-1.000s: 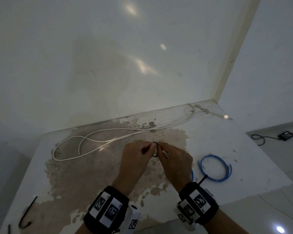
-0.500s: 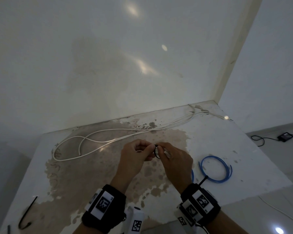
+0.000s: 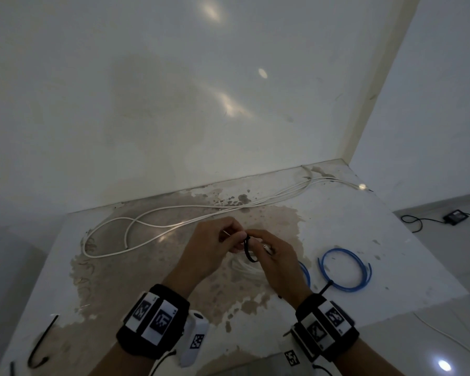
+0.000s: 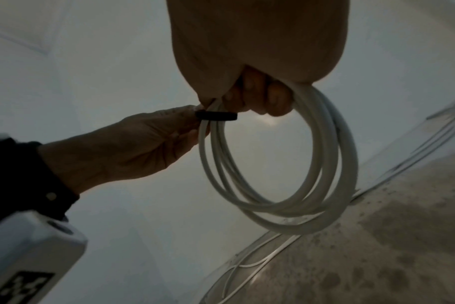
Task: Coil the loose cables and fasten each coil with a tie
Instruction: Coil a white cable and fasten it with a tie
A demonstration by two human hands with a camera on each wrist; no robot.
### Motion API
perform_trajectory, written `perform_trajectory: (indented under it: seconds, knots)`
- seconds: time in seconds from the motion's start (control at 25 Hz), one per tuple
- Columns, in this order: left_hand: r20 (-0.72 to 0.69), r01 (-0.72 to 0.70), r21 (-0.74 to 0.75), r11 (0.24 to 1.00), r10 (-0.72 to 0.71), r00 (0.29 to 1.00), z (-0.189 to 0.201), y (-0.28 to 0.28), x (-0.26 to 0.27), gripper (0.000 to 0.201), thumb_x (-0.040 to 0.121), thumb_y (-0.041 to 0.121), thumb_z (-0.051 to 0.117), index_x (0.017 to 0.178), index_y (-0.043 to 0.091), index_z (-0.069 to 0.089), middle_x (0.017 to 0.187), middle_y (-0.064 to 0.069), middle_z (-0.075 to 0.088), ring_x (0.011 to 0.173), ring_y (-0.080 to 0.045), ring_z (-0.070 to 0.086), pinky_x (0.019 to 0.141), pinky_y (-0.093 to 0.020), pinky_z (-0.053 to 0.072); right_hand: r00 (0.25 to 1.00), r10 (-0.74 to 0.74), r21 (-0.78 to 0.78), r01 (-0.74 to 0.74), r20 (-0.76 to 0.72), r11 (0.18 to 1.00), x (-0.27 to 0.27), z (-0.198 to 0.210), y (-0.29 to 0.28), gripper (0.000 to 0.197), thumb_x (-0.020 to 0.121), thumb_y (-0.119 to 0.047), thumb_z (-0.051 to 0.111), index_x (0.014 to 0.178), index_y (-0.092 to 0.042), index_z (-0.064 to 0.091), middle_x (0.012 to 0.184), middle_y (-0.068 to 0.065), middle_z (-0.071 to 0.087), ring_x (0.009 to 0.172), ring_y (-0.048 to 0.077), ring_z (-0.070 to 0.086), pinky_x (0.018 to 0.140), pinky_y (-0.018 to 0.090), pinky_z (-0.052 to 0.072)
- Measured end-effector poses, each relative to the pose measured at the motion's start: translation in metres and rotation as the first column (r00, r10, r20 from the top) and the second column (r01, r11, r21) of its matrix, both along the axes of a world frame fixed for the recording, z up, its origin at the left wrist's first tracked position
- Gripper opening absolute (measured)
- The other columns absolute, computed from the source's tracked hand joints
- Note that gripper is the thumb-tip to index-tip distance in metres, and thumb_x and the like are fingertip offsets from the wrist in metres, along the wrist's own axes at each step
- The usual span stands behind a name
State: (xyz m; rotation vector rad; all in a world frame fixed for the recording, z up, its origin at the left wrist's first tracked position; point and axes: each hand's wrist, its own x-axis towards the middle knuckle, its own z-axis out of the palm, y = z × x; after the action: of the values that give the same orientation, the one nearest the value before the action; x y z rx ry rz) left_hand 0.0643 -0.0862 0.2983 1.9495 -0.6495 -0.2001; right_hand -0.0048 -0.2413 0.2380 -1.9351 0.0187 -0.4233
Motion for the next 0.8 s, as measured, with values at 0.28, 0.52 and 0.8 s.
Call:
perform_trajectory:
  seconds: [0.28, 0.52, 0.8]
  knots:
    - [0.286, 0.124, 0.161, 0.979, -0.167, 0.944, 0.012, 0.005, 0.008, 0.011, 0.091, 0.025, 0.067, 0.083, 0.017, 0.065, 0.069, 0.007, 0.066, 0.062, -0.008, 0.064, 0.059, -0.022, 0.051, 0.987, 0.151, 0.197, -0.136, -0.062, 0.971, 0.002, 0.011, -0.009, 0.015, 0.1, -0.017, 0.056, 0.104, -0.017, 0.07, 0.097, -0.001, 0.073, 0.09, 0.018, 0.07, 0.083, 0.035, 0.057]
    - [0.376, 0.097, 0.085, 0.992, -0.122, 0.919, 0.026, 0.007, 0.007, 0.011, 0.094, 0.02, 0.062, 0.085, 0.014, 0.06, 0.071, 0.007, 0.061, 0.063, -0.01, 0.06, 0.058, -0.021, 0.049, 0.966, 0.216, 0.275, -0.172, -0.139, 0.946, 0.004, 0.019, -0.02, 0.014, 0.099, -0.012, 0.057, 0.104, -0.006, 0.068, 0.089, 0.0, 0.07, 0.07, -0.001, 0.064, 0.068, 0.013, 0.048]
    - [0.063, 0.069, -0.088, 0.994, -0.064, 0.996, 0.007, -0.001, 0.001, 0.022, 0.086, 0.019, 0.073, 0.107, 0.018, 0.068, 0.093, 0.007, 0.07, 0.083, -0.01, 0.068, 0.075, -0.021, 0.055, 0.983, 0.131, 0.369, -0.076, -0.128, 0.926, 0.007, 0.011, -0.017, 0.019, 0.1, -0.013, 0.053, 0.103, -0.011, 0.072, 0.091, 0.015, 0.069, 0.076, 0.022, 0.061, 0.068, 0.025, 0.047]
